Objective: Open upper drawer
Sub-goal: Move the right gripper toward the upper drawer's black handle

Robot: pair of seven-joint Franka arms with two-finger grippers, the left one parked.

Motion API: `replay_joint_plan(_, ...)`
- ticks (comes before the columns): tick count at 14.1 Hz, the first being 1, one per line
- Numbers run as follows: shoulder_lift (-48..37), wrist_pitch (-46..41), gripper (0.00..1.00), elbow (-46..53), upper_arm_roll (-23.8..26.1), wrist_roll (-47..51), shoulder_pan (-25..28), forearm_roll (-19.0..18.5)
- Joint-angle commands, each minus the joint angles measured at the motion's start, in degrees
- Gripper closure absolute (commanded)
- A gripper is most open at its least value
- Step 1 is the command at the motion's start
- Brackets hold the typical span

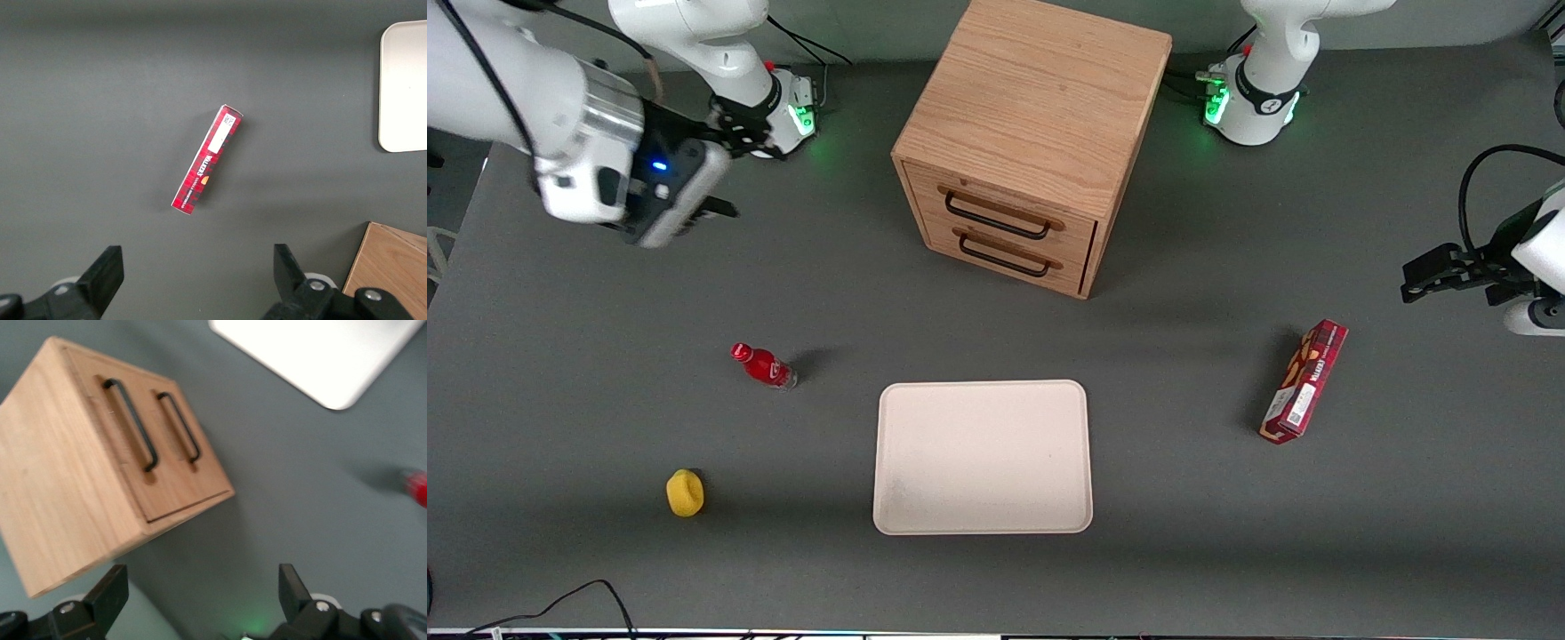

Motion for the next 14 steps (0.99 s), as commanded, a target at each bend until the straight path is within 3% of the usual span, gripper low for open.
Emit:
replay_joint_plan(1,6.18,0.93,0.0,3.88,5.4,-2.15,-0.21,2.21)
replay_joint_plan(5,14.7,9.53,0.0,4.23,13.05,-1.97,-0.12,1.25)
replay_joint_plan(8,19.45,14.91,0.0,4.14,15.52,-1.71,0.23,0.55)
replay_joint_plan(11,23.41,20.35,0.0,3.27,19.91,-0.83,2.08,-6.38)
replay_joint_plan(14,25.0,22.99,0.0,1.43,21.24,0.84,2.78,-7.19)
